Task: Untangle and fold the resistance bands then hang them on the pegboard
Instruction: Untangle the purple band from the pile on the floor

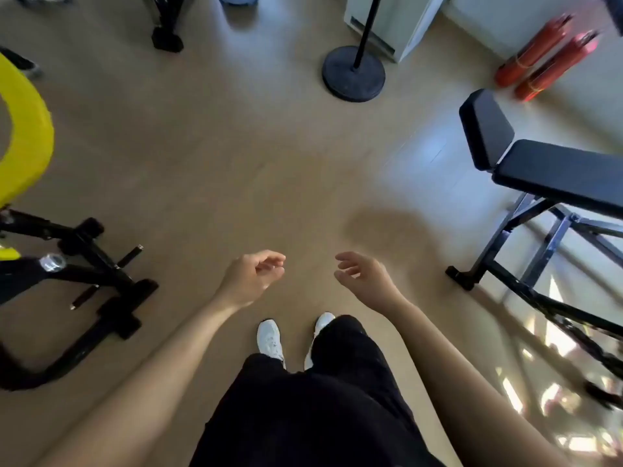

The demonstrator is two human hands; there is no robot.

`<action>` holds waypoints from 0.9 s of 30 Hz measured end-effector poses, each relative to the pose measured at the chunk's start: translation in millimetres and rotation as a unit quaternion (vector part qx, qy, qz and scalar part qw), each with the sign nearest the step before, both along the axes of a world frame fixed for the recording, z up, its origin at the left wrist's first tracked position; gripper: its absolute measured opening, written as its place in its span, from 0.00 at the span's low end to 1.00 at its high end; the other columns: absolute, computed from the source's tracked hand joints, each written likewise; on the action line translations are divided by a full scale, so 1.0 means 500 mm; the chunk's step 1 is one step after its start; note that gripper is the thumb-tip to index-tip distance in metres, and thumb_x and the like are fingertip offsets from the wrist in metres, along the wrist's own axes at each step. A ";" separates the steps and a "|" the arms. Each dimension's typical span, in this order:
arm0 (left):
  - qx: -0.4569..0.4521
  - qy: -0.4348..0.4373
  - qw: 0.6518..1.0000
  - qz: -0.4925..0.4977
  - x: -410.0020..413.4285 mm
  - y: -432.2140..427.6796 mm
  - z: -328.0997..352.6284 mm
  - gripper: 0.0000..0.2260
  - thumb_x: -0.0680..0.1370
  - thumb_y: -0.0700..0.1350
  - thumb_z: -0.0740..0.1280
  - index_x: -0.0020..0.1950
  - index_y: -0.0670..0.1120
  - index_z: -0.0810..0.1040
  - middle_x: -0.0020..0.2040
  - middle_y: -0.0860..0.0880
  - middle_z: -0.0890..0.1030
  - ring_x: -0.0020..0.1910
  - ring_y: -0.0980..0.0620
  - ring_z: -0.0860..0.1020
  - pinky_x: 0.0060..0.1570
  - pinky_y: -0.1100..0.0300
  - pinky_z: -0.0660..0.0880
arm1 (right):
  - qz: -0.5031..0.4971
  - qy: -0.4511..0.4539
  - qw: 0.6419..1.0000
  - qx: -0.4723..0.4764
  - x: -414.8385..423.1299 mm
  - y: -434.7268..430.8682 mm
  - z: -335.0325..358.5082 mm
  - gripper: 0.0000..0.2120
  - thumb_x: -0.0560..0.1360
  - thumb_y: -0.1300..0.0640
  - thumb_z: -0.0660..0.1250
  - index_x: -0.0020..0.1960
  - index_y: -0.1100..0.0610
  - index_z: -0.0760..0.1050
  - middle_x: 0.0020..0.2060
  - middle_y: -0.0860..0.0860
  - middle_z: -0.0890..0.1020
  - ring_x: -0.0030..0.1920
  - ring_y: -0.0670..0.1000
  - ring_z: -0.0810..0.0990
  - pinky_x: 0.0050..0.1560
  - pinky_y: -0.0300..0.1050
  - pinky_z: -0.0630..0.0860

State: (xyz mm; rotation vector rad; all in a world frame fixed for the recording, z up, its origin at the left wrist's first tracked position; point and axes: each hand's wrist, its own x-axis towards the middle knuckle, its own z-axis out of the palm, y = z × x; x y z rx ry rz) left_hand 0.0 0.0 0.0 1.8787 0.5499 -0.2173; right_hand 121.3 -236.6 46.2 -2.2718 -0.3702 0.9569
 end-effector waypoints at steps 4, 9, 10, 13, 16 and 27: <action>-0.013 0.015 1.000 0.004 0.103 0.069 0.023 0.08 0.74 0.50 0.72 0.51 0.61 0.82 0.47 0.60 0.85 0.50 0.57 0.83 0.58 0.53 0.79 | -0.030 0.011 0.999 0.016 0.097 0.061 0.003 0.15 0.78 0.55 0.71 0.64 0.52 0.79 0.52 0.47 0.83 0.53 0.48 0.82 0.55 0.41 0.75; 0.042 0.038 0.998 -0.007 0.270 0.144 0.026 0.08 0.72 0.53 0.70 0.50 0.62 0.82 0.48 0.59 0.86 0.50 0.57 0.83 0.58 0.51 0.79 | -0.016 0.008 1.000 0.021 0.264 0.128 -0.036 0.15 0.77 0.54 0.71 0.64 0.51 0.79 0.51 0.47 0.83 0.51 0.48 0.82 0.55 0.43 0.77; 0.053 0.043 0.998 -0.008 0.306 0.156 0.025 0.08 0.72 0.53 0.70 0.51 0.60 0.83 0.48 0.59 0.86 0.50 0.58 0.83 0.58 0.51 0.79 | -0.004 0.006 1.000 0.019 0.301 0.140 -0.042 0.15 0.77 0.54 0.71 0.64 0.51 0.79 0.51 0.47 0.83 0.51 0.48 0.82 0.56 0.44 0.77; 0.070 0.061 0.996 -0.019 0.408 0.188 0.045 0.12 0.73 0.54 0.69 0.55 0.55 0.84 0.49 0.60 0.85 0.51 0.60 0.82 0.59 0.51 0.79 | 0.030 0.014 0.999 0.010 0.413 0.178 -0.045 0.17 0.78 0.53 0.70 0.66 0.51 0.78 0.51 0.46 0.82 0.51 0.48 0.82 0.56 0.45 0.77; 0.073 0.054 0.996 -0.011 0.500 0.225 0.065 0.12 0.75 0.53 0.71 0.57 0.54 0.84 0.50 0.60 0.85 0.52 0.61 0.82 0.60 0.54 0.78 | 0.070 0.014 0.997 -0.005 0.525 0.221 -0.038 0.18 0.78 0.51 0.69 0.67 0.51 0.77 0.52 0.46 0.82 0.52 0.48 0.81 0.56 0.45 0.77; 0.024 0.044 0.996 0.074 0.744 0.477 0.040 0.09 0.78 0.43 0.73 0.55 0.56 0.84 0.51 0.61 0.86 0.52 0.62 0.83 0.61 0.55 0.78 | 0.150 -0.011 0.988 -0.028 0.874 0.522 -0.010 0.18 0.78 0.50 0.69 0.67 0.52 0.77 0.54 0.47 0.82 0.52 0.49 0.81 0.56 0.45 0.77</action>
